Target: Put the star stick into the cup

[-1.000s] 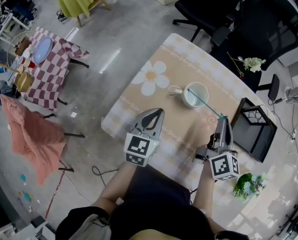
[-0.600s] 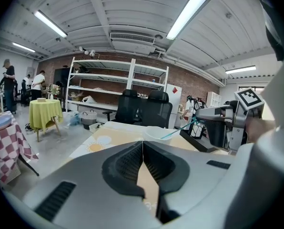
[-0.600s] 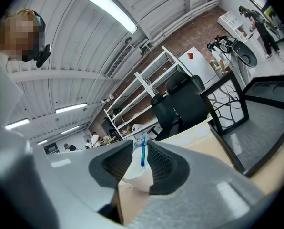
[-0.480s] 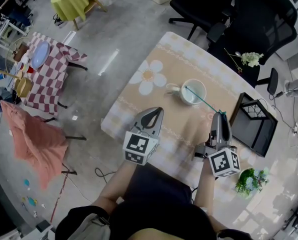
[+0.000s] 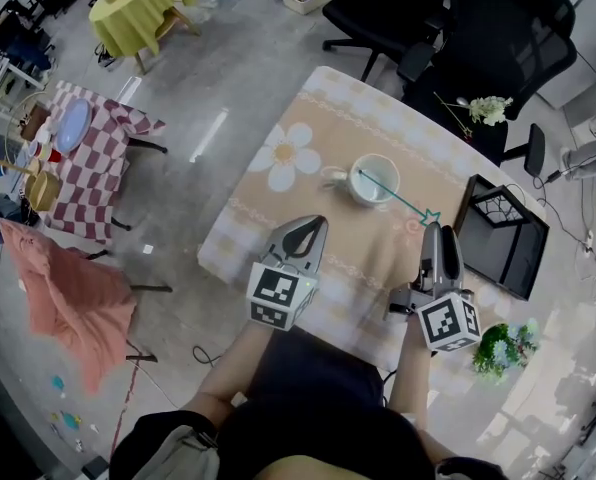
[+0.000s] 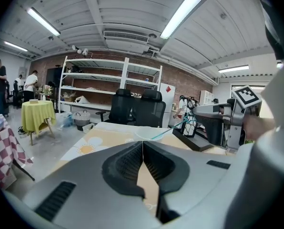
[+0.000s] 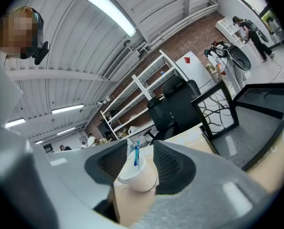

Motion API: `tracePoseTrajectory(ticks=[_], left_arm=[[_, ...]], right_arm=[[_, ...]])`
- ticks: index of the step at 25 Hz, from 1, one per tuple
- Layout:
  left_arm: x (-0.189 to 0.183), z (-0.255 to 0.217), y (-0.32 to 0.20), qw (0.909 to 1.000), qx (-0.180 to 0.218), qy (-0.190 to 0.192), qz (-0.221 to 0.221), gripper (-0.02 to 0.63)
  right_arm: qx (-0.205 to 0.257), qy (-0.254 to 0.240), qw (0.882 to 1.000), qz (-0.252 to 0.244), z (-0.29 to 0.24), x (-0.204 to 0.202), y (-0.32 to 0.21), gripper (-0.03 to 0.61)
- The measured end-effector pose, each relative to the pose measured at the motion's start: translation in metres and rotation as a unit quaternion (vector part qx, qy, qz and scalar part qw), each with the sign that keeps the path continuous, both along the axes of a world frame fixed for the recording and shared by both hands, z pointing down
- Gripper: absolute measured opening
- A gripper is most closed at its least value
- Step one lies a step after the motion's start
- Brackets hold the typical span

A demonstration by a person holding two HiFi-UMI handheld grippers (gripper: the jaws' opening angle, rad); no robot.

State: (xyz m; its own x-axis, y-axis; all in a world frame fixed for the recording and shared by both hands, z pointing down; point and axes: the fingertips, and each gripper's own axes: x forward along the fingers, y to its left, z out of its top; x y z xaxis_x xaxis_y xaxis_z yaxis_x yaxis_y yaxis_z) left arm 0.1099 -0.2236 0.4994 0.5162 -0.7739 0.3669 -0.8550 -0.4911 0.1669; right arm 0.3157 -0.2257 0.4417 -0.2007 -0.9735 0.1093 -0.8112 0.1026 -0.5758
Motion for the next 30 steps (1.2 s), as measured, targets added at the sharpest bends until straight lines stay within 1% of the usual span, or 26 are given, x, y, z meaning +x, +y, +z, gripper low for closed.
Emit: tracePoseTrajectory(ticks=[8,14,21,27,30], left_arm=[[0.021,-0.007,0.001,0.9995,0.009,-0.001,0.031,0.012],[0.037,-0.016,0.003,0.9981,0.020,0.003,0.058,0.012],[0.054,-0.031,0.001,0.9959,0.040,0.015,0.080,0.012],[0.072,-0.043,-0.001,0.9928,0.048,0.030,0.105,0.013],[0.079,-0.050,-0.001,0.9909,0.057,0.038,0.116,0.012]], right_arm=[[0.018,-0.003,0.999,0.031,-0.012,0.022,0.015,0.166],[0.022,-0.002,0.998,0.060,-0.017,0.040,0.028,0.166],[0.039,0.022,0.993,0.113,-0.029,0.064,0.045,0.164],[0.046,0.046,0.986,0.150,-0.036,0.078,0.060,0.107],[0.042,0.050,0.985,0.162,-0.033,0.083,0.067,0.100]])
